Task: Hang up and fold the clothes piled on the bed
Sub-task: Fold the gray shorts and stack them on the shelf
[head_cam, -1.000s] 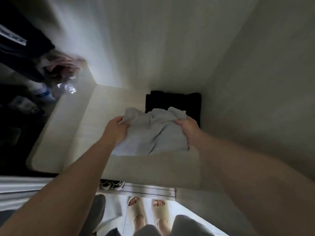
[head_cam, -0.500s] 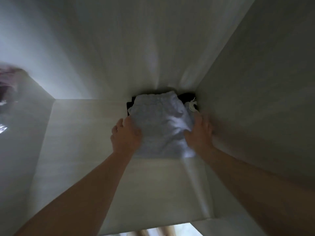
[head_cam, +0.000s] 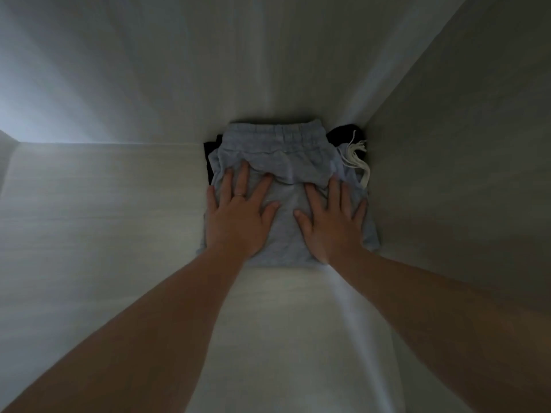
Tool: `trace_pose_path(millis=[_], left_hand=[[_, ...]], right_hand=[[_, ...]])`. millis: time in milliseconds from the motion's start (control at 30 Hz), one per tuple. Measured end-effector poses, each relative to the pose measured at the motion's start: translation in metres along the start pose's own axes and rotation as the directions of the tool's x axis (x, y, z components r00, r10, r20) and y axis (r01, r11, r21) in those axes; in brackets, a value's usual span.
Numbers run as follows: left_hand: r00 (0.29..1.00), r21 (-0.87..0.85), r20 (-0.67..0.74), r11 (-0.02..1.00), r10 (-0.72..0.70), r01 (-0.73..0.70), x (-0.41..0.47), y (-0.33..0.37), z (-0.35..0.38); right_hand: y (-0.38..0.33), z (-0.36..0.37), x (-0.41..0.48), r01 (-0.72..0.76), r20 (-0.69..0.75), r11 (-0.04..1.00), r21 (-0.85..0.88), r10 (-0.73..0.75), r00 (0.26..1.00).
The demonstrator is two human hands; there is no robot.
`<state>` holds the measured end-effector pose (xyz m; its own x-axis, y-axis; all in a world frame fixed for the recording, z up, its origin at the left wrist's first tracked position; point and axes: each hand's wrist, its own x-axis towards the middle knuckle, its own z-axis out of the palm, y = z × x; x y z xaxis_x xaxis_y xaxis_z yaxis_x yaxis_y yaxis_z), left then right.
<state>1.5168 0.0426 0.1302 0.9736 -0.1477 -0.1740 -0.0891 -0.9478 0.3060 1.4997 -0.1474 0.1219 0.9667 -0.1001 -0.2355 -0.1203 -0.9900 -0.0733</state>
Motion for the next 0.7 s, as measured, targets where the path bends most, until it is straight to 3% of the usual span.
trace_pose_path(millis=[200, 433, 700], left_hand=[[0.999, -0.017, 0.022, 1.0, -0.025, 0.026, -0.02, 0.006, 0.004], [0.996, -0.029, 0.017, 0.996, -0.084, 0.084, -0.121, 0.009, 0.023], [0.973, -0.037, 0.168, 0.986, -0.156, 0.164, -0.234, 0.02, 0.017]], right_hand=[[0.006, -0.005, -0.015, 0.006, 0.08, 1.0, 0.009, -0.007, 0.997], [0.001, 0.006, -0.102, -0.003, 0.078, 1.0, 0.007, 0.003, 0.997], [-0.001, -0.001, -0.196, 0.02, 0.255, 0.999, -0.043, -0.008, 0.967]])
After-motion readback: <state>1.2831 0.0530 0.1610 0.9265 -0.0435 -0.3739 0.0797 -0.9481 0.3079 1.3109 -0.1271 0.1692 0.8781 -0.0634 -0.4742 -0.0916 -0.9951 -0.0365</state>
